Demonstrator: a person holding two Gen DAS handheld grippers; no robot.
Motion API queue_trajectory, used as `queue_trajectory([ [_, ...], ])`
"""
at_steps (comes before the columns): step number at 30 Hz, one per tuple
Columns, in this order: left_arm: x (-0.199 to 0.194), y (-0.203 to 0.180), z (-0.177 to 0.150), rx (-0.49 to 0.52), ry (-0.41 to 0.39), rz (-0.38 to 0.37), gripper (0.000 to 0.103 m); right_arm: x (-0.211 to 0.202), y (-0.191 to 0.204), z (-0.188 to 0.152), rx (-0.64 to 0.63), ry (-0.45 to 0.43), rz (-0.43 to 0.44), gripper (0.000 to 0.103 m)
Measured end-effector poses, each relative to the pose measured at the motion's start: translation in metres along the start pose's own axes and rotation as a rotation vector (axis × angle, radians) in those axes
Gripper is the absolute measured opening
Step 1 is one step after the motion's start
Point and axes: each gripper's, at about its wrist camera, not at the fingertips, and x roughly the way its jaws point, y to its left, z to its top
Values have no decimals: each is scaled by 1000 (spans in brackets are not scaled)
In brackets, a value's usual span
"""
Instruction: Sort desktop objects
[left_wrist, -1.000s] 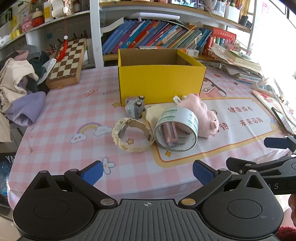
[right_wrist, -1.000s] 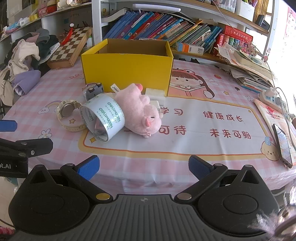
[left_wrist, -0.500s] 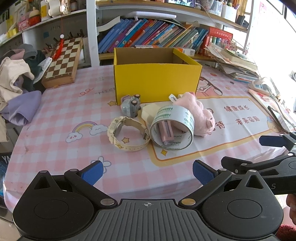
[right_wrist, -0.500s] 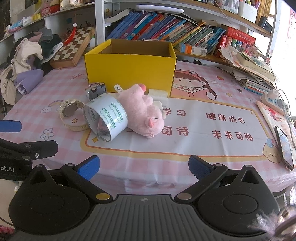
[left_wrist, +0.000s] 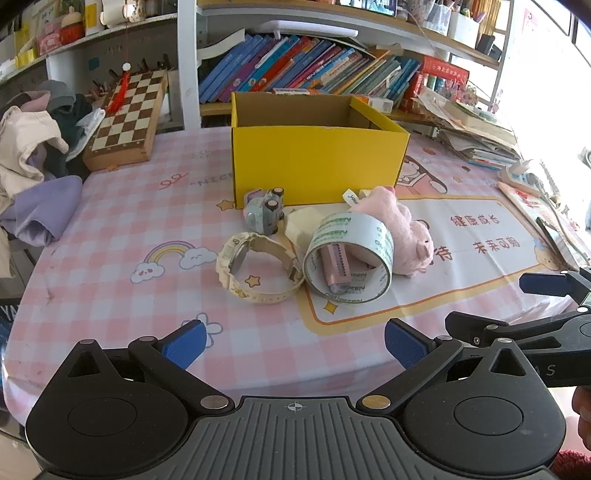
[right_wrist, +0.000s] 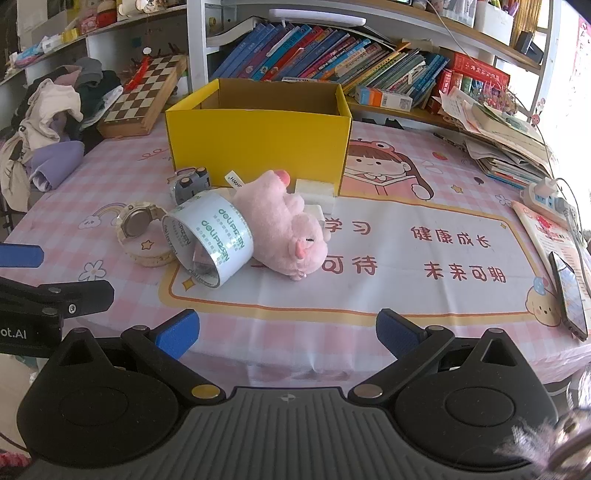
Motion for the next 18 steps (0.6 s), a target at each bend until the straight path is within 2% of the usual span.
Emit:
queue_trajectory([
  [13,9,6,7,-8,2,2,103,3,-7,7,7,-14,4,101],
  [18,12,10,9,-34,0,17,103,8,-6,15,-11,-10,35,90],
])
